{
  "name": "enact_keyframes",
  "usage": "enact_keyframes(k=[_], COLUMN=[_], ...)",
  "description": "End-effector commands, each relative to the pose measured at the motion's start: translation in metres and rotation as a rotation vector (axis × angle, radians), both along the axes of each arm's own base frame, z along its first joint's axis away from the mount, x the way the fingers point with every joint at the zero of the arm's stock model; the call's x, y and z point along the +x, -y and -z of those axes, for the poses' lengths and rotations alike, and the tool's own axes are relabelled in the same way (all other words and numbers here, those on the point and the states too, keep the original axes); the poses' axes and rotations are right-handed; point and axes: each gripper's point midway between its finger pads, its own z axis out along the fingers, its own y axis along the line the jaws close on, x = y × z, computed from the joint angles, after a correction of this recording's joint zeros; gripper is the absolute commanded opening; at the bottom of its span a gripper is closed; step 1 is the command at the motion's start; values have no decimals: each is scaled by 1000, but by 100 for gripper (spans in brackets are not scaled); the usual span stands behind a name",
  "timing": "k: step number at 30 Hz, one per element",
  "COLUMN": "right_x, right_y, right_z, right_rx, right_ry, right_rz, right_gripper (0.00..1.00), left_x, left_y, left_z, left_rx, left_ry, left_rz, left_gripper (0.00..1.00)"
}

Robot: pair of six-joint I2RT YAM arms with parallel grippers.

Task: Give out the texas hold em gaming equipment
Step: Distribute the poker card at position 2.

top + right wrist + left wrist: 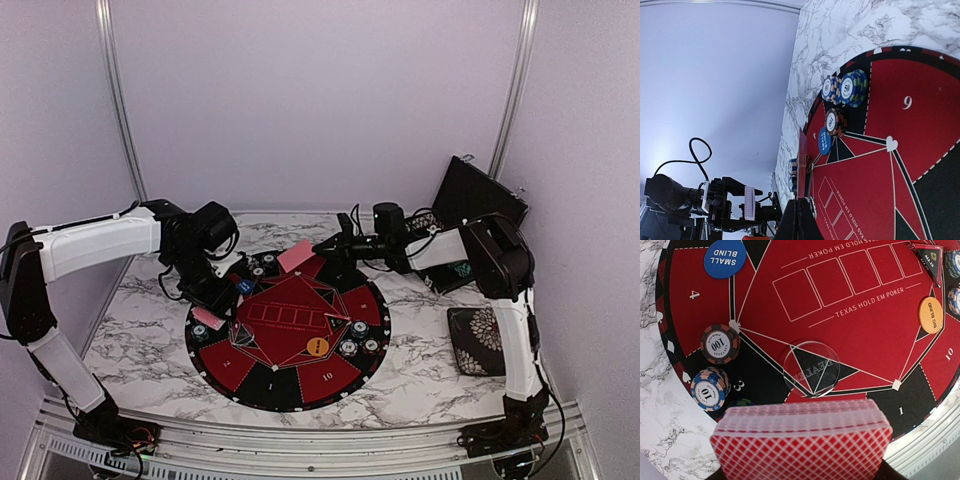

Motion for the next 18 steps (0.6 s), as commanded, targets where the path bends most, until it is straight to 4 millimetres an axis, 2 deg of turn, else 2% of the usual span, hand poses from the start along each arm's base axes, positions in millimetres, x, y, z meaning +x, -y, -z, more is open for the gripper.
enact_keyframes(k=[1,12,18], right_x=[13,30,40], right_y=[0,-5,-6], right_z=[-3,4,16], right_rx=[4,-14,-30], right_ry=[18,20,10], right_rz=[3,18,28], right_gripper=[0,0,0], left_x=[3,5,6], left_y=[-4,-7,-8], left_z=[-13,-14,-12], left_rx=[-14,-13,-11], left_ry=[28,28,25], left_rz=[-14,-22,-25], left_gripper=[50,50,50])
